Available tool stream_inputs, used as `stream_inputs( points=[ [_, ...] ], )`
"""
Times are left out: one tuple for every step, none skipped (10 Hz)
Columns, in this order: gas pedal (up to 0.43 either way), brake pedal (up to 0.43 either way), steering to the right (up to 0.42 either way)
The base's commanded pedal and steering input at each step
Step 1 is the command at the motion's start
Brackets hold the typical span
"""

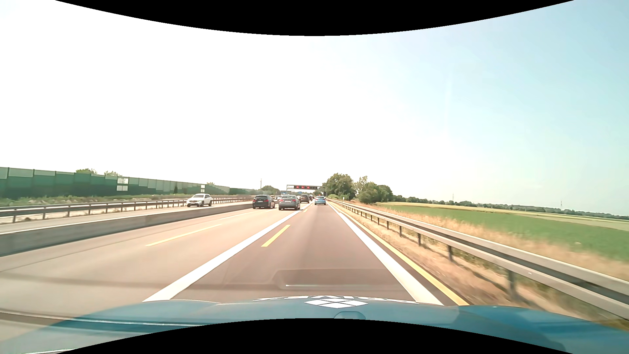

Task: Follow the waypoints while adhering to traffic rules and regulations

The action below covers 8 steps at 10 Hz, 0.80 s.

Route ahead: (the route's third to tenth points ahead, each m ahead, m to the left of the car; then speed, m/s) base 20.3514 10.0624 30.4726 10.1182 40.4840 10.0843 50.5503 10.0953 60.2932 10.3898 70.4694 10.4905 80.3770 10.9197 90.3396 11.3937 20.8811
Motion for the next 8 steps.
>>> stream_inputs(
  points=[
    [0.13,0.0,-0.001],
    [0.13,0.0,-0.001],
    [0.13,0.0,-0.001],
    [0.13,0.0,-0.001],
    [0.13,0.0,-0.001],
    [0.13,0.0,-0.001],
    [0.15,0.0,-0.001],
    [0.15,0.0,-0.001]
  ],
)
